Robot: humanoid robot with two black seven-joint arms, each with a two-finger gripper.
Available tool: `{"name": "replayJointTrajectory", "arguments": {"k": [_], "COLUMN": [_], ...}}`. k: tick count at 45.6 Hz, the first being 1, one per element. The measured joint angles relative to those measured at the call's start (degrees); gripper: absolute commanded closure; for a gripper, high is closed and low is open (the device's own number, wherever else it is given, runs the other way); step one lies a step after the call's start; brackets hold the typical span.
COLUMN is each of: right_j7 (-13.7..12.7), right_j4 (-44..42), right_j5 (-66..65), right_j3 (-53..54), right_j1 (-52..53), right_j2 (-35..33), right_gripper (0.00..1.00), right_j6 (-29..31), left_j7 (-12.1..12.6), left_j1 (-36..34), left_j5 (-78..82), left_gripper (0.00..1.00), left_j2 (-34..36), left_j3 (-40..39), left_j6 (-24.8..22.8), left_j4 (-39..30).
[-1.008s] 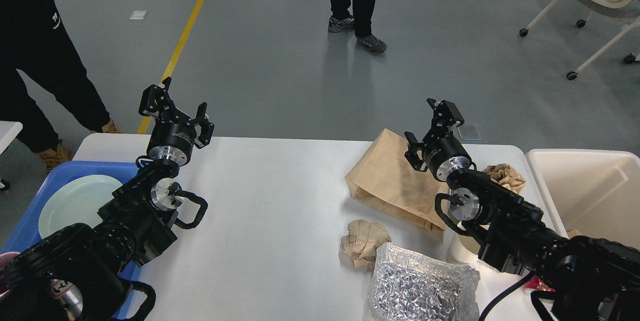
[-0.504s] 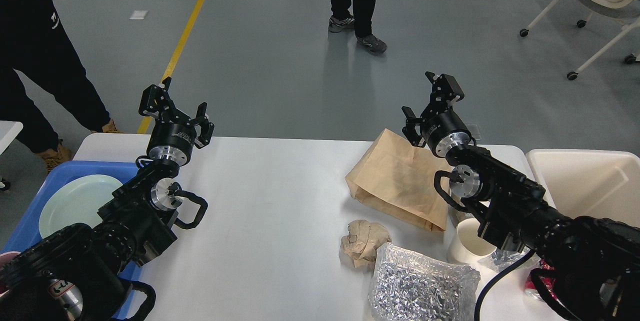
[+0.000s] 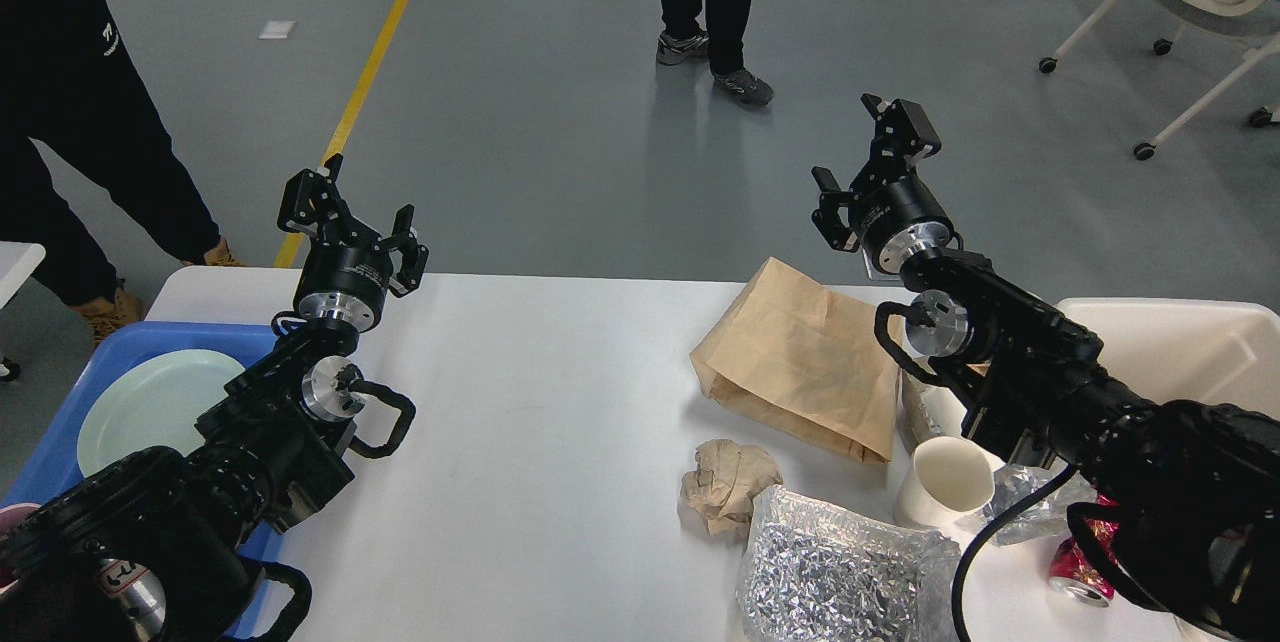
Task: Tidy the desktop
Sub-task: 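Raise the right gripper up from beside the brown paper bag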
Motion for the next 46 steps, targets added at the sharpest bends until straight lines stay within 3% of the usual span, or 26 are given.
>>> {"name": "replayJointTrajectory", "arguments": {"k": [25,34,46], "right_j7": [0.3,0.4,0.2], "right_j4": [-0.1,0.1,1.8], "right_j5": [0.0,0.0,-0.8], "right_j3": [0.7,1.8,-1.4], "right_j1": [0.9,1.2,1.8], "right_j2": [-4.7,-7.0,-9.0], "right_gripper": [0.00,0.00,0.00], "right_j6": [-0.1,0.4,1.4], "left_j7": [-0.1,-2.4,-7.6], "left_j1": [0.0,0.2,0.7], "left_j5": [0.0,0.0,0.1], "left_gripper": [0.04,0.04,0.04], "left_j2": [0.0,-0.1,-0.4], "left_j3": [0.0,0.0,0.0], "left_j6": [0.0,-0.1,-0.1], "left_j4": [0.0,0.0,0.0]}}
